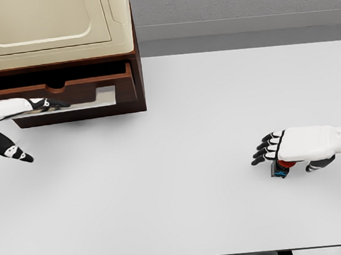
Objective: Open the cabinet drawer with left arm, and place a switch into the drawer with right arm
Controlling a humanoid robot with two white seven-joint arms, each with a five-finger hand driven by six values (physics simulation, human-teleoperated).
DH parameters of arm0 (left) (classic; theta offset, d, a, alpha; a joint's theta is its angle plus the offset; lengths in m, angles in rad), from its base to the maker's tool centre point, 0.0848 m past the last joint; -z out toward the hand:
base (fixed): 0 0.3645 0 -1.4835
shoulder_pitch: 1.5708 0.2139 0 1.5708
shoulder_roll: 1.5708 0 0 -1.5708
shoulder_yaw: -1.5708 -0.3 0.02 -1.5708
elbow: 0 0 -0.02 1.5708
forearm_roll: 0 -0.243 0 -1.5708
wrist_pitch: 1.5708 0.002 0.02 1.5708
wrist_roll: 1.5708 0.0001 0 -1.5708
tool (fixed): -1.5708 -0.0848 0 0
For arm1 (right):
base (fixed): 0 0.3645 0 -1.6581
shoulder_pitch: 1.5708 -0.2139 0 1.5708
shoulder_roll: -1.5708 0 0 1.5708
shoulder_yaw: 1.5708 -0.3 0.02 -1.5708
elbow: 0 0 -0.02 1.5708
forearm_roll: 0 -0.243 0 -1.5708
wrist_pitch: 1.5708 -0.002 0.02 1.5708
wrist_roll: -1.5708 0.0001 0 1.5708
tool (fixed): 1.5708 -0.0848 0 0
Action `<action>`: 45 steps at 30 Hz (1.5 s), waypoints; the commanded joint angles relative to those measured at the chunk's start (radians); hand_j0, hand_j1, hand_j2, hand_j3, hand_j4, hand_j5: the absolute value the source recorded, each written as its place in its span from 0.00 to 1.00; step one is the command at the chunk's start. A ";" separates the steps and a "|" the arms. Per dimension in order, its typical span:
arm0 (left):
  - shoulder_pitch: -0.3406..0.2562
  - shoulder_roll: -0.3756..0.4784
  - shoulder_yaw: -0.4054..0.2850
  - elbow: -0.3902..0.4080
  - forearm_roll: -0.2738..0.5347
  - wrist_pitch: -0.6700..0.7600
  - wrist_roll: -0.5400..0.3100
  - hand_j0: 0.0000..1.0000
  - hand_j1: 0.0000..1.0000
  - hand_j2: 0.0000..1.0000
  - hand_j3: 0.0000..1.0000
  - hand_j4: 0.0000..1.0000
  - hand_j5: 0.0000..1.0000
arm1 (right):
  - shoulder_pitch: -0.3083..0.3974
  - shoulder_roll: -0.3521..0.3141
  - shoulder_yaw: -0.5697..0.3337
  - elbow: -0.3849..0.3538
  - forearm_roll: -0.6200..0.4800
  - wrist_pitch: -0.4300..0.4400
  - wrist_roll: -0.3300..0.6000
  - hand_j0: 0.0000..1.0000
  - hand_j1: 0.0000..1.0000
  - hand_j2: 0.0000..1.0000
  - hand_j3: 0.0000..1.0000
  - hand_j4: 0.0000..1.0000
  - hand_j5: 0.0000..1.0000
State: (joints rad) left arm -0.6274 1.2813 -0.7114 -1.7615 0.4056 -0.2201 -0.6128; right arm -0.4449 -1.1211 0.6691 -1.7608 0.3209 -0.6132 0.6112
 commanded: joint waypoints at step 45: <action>0.029 0.041 -0.003 0.115 0.067 -0.206 0.002 1.00 1.00 1.00 1.00 1.00 1.00 | 0.002 -0.006 -0.003 0.000 -0.005 0.002 0.000 0.97 0.97 0.97 0.97 0.97 0.97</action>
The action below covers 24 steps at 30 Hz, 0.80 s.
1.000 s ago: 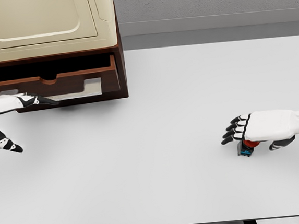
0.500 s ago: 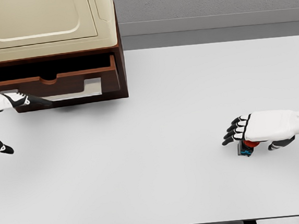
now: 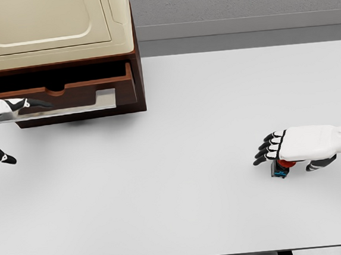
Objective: Open the cabinet drawer with left arm, and place a switch into the drawer with right arm
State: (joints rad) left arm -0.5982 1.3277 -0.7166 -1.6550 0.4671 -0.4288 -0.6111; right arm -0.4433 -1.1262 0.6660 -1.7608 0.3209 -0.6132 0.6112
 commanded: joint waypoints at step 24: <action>0.008 -0.024 0.000 0.049 -0.008 0.008 0.000 1.00 1.00 1.00 1.00 1.00 1.00 | -0.003 -0.003 -0.002 0.000 -0.005 0.002 0.000 0.98 0.98 0.98 0.98 0.98 0.98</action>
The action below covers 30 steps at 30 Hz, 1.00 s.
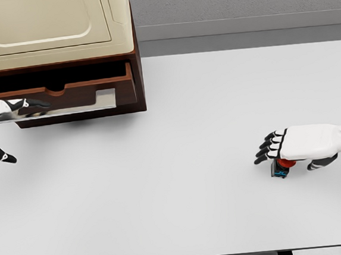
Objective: Open the cabinet drawer with left arm, and place a switch into the drawer with right arm
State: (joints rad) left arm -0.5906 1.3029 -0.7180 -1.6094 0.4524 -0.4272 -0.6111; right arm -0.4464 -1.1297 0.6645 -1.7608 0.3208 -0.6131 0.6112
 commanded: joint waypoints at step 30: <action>0.049 0.067 -0.046 -0.007 0.011 -0.184 0.000 1.00 1.00 1.00 1.00 1.00 1.00 | 0.000 0.002 0.000 0.000 -0.005 0.002 0.000 0.97 0.97 0.97 0.97 0.97 0.97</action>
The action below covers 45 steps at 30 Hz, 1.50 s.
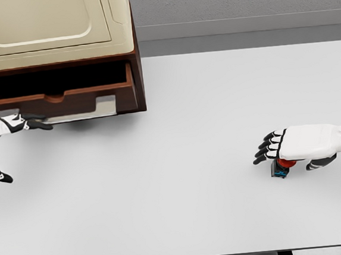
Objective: Open the cabinet drawer with left arm, and place a switch into the drawer with right arm
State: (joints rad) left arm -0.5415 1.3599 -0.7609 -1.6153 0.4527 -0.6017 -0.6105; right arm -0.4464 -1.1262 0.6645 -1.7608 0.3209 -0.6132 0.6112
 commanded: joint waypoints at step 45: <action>-0.058 0.117 -0.041 -0.092 0.106 -0.009 0.000 1.00 1.00 1.00 1.00 1.00 1.00 | 0.006 -0.001 0.001 0.000 -0.005 0.002 0.000 0.73 0.73 0.73 0.73 0.73 0.73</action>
State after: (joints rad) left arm -0.6033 1.4757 -0.8041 -1.6898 0.5476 -0.6134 -0.6111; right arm -0.4403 -1.1262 0.6656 -1.7608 0.3208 -0.6132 0.6111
